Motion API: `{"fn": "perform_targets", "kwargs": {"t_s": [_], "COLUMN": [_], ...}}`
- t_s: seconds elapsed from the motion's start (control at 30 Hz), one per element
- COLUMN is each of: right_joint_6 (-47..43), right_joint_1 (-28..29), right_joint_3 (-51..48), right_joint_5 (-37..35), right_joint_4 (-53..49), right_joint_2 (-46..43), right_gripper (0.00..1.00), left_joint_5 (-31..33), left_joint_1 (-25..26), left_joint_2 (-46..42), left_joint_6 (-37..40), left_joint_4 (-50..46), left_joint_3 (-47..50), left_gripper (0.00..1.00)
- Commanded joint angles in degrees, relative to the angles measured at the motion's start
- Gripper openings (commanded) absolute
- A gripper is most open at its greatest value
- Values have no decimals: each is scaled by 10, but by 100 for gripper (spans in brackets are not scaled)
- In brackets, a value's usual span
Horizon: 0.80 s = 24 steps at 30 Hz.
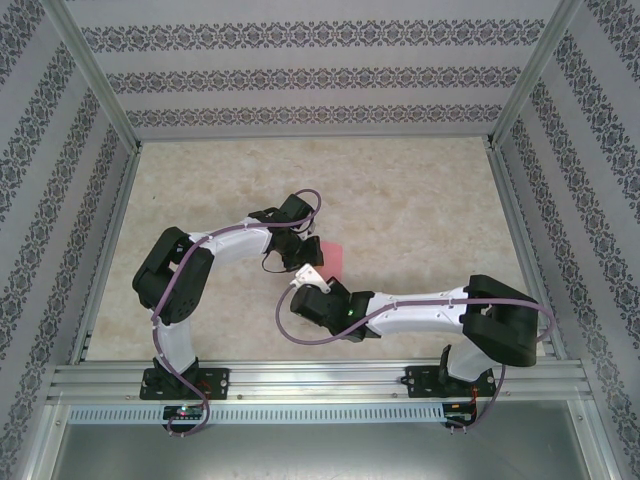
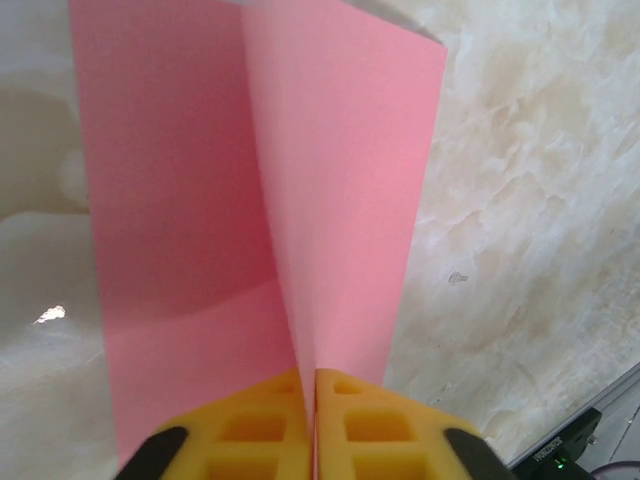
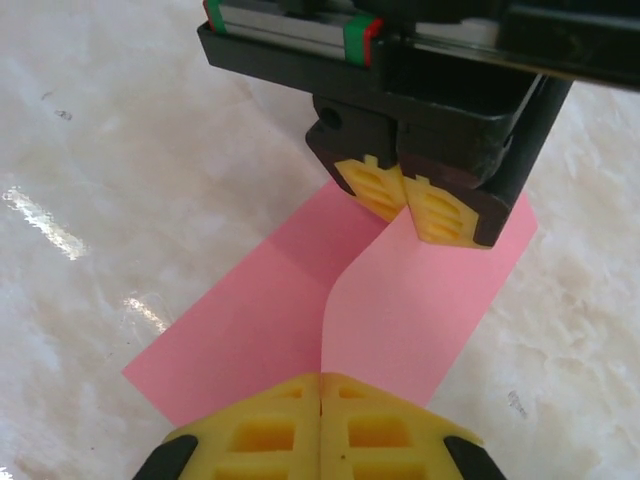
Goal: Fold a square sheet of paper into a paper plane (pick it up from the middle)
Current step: Fold the triangle a second time at the center of the table.
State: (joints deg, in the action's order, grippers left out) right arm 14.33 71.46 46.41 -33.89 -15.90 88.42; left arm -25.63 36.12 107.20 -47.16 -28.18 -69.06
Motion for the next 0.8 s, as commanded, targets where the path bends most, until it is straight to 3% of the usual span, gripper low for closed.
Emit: {"fn": "perform_targets", "kwargs": {"t_s": [0.0,0.03,0.1,0.2,0.33,0.5,0.77], "right_joint_6": [23,25,34,55,91,116,123], "right_joint_1": [-14,-22,-46,-92,-159,-232,-328], "right_joint_3": [-19,-28,-54,-94,-146,-166,-168], "right_joint_5": [26,44,107,216,348,461,624], "right_joint_4": [15,26,64,123,208,252,293], "right_joint_2": [-34,-41,-61,-87,-108,-102,-43], "right_gripper": [0,0,0,0,0,0,0], "left_joint_5": [13,18,39,80,128,144,99], "left_joint_1": [-4,-4,-4,-5,-5,-4,15], "left_joint_2": [-9,-13,-24,-46,-86,-129,-159], "left_joint_6": [11,12,12,11,3,-2,8], "left_joint_4": [-22,-23,-32,-51,-57,-50,-11], "left_joint_3": [-17,-16,-15,-13,11,43,88], "left_gripper": [17,19,36,53,63,64,47]}}
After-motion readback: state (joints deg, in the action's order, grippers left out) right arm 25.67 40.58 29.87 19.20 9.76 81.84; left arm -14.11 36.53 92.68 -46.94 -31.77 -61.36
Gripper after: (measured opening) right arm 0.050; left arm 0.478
